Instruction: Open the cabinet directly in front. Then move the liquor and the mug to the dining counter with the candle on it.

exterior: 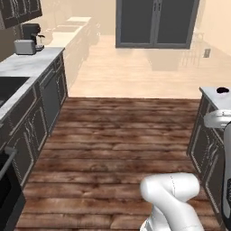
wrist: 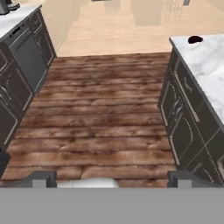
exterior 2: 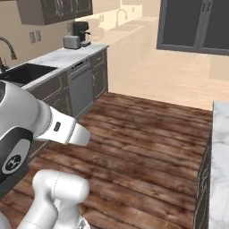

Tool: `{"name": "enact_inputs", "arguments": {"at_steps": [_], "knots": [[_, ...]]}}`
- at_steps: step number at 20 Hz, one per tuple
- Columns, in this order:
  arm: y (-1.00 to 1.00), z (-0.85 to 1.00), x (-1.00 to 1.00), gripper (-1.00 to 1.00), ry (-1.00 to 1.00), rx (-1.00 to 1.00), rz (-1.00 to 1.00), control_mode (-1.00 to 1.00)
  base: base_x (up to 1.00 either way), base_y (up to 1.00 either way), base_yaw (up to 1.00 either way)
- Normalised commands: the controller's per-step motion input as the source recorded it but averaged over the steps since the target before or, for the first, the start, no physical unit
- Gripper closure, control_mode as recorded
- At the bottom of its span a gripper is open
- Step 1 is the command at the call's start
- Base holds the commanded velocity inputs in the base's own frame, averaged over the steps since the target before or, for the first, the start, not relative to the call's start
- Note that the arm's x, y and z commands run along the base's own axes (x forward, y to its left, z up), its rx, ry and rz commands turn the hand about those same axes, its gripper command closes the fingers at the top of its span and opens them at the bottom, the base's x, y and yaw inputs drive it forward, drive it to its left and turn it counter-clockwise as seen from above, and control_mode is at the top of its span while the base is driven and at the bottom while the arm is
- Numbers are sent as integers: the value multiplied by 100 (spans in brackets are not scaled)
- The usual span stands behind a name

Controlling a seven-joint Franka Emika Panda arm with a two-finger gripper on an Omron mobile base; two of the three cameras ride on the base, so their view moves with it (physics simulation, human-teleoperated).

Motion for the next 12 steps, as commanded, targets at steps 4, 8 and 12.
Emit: {"name": "enact_inputs", "arguments": {"at_steps": [4, 8, 12], "knots": [[0, 0, 0, -100, 0, 0, 0, 100, 0, 13, 25], [0, 0, 0, -100, 0, 0, 0, 100, 0, 16, 25], [0, 0, 0, -100, 0, 0, 0, 100, -2, 16, 26]]}}
